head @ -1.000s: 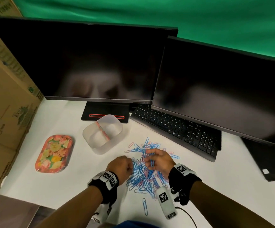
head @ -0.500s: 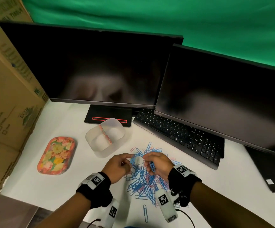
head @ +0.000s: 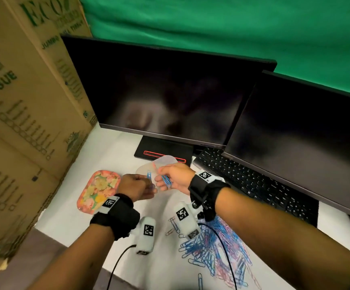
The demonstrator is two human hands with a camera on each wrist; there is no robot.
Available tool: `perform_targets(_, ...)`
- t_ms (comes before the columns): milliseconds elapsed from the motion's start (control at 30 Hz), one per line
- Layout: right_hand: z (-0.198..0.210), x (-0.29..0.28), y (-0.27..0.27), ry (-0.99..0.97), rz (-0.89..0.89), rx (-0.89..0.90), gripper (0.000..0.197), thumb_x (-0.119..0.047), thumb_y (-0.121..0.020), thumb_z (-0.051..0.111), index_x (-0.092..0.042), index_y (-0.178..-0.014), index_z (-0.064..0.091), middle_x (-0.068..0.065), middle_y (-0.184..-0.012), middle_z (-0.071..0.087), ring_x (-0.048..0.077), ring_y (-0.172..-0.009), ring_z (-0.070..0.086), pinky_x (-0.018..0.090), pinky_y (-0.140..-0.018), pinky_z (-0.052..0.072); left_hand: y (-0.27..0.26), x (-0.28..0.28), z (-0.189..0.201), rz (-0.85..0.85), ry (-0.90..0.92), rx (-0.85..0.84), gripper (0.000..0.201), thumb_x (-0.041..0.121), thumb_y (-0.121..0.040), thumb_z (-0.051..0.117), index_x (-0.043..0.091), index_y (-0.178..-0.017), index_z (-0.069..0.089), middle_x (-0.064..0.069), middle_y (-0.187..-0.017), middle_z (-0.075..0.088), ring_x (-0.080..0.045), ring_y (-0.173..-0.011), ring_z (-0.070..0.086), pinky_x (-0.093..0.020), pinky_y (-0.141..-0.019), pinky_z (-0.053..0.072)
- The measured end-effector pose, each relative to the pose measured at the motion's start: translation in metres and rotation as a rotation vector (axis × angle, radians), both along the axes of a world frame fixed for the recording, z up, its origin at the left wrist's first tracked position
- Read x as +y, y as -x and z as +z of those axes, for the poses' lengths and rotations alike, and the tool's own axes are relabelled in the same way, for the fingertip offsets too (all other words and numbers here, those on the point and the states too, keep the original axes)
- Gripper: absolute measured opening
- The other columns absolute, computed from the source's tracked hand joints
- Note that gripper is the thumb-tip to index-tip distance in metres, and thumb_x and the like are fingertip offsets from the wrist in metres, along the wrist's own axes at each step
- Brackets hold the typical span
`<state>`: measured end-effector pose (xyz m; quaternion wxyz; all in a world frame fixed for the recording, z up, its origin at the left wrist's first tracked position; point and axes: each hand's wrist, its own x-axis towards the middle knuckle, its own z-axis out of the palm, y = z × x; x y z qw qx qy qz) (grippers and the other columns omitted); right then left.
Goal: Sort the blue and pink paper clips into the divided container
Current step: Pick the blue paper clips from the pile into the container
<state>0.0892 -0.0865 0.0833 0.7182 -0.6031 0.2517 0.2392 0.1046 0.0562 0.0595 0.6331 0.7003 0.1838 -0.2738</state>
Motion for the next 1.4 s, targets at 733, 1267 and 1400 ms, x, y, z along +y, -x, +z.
perform_targets(733, -0.069, -0.071, 0.159, 0.854, 0.419, -0.283, 0.018, -0.013, -0.086, 0.054, -0.017, -0.089, 0.071, -0.006, -0.083, 0.065, 0.01, -0.075, 0.06, 0.021, -0.071, 0.05, 0.067, -0.028, -0.059, -1.031, -0.667, -0.598, 0.025, 0.016, -0.083, 0.056, 0.028, -0.102, 0.066, 0.006, -0.099, 0.063, -0.014, -0.09, 0.06, -0.023, -0.078, 0.044)
perform_targets(1267, -0.101, -0.04, 0.177, 1.064, 0.594, -0.432, 0.016, -0.021, -0.09, 0.051, -0.02, -0.09, 0.067, -0.001, -0.1, 0.058, 0.019, -0.096, 0.056, 0.029, -0.076, 0.047, 0.081, -0.04, -0.089, -1.164, -0.764, -0.832, 0.013, 0.022, -0.086, 0.053, 0.018, -0.094, 0.061, -0.003, -0.101, 0.057, -0.026, -0.097, 0.054, -0.038, -0.077, 0.048)
perform_targets(1400, -0.099, -0.051, 0.18, 0.877, 0.36, -0.408, 0.011, -0.017, -0.086, 0.055, -0.022, -0.084, 0.064, -0.007, -0.088, 0.056, 0.009, -0.082, 0.054, 0.024, -0.073, 0.046, 0.082, -0.038, -0.08, -0.962, -0.553, -0.731, 0.01, 0.018, -0.083, 0.057, 0.027, -0.081, 0.056, 0.006, -0.082, 0.064, -0.017, -0.077, 0.06, -0.03, -0.07, 0.049)
